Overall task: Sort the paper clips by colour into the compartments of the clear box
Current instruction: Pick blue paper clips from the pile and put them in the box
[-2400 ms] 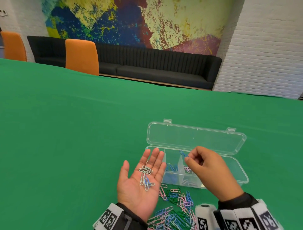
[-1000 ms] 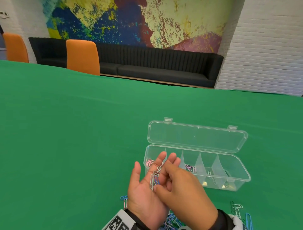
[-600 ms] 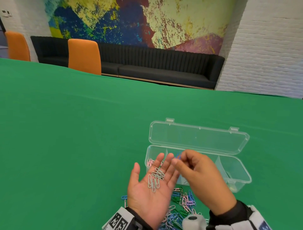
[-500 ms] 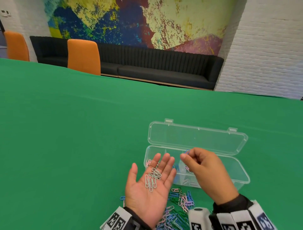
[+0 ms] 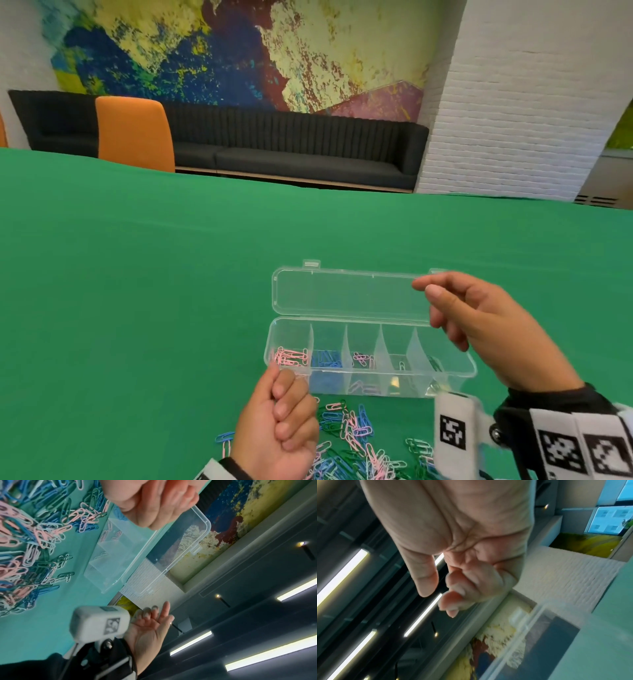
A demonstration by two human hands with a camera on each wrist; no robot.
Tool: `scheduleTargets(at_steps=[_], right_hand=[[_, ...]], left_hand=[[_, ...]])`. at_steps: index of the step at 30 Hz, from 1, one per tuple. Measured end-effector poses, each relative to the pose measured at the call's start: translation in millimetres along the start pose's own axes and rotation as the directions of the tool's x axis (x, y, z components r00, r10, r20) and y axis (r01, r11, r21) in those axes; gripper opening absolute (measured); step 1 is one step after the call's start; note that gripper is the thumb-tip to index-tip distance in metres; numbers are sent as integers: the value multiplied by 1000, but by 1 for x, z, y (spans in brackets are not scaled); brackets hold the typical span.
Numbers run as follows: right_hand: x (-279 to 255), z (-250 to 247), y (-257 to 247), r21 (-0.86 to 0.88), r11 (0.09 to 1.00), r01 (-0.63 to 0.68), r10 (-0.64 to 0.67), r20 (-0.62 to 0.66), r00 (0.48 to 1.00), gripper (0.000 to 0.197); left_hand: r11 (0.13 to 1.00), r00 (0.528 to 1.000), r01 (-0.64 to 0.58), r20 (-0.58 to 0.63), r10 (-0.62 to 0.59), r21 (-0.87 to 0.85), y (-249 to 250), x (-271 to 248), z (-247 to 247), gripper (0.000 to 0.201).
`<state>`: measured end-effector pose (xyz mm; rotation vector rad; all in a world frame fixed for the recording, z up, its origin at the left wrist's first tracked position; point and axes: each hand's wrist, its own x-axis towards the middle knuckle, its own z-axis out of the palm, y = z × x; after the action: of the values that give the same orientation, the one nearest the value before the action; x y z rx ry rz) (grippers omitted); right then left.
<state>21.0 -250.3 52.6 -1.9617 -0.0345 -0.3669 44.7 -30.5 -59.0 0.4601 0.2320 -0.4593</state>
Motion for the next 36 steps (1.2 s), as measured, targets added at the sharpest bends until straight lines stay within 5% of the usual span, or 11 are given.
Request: scheduleTargets(at_steps=[3, 5, 9, 11, 15, 23, 27, 36], right_hand=[[-9, -33, -13, 92, 993, 78, -69, -100, 993, 66], [-18, -56, -22, 162, 980, 116, -89, -165, 982, 72], [-32, -88, -28, 237, 951, 198, -107, -350, 931, 41], [-38, -100, -30, 258, 941, 218, -88, -435, 896, 19], [-51, -110, -39, 309, 904, 296, -107, -506, 856, 18], [-73, -132, -49, 322, 822, 470, -246, -544, 802, 17], [-77, -136, -48, 294, 824, 484, -272, -543, 794, 18], [-71, -128, -47, 251, 856, 451, -289, -491, 822, 17]], left_hand=[[1000, 996, -16, 93, 14, 16, -5, 8, -15, 60], [999, 987, 35, 154, -36, 5, -15, 12, -15, 61], [964, 987, 10, 149, -51, 264, -21, 19, 16, 42], [937, 980, -135, 185, 77, 323, -24, 8, 54, 37], [829, 955, -293, 188, 229, 476, -35, 40, 111, 22], [687, 954, -286, 134, 267, 668, -77, 77, 113, 27], [698, 960, -265, 115, 254, 665, -77, 82, 107, 44], [739, 971, -240, 137, 198, 629, -75, 85, 105, 44]])
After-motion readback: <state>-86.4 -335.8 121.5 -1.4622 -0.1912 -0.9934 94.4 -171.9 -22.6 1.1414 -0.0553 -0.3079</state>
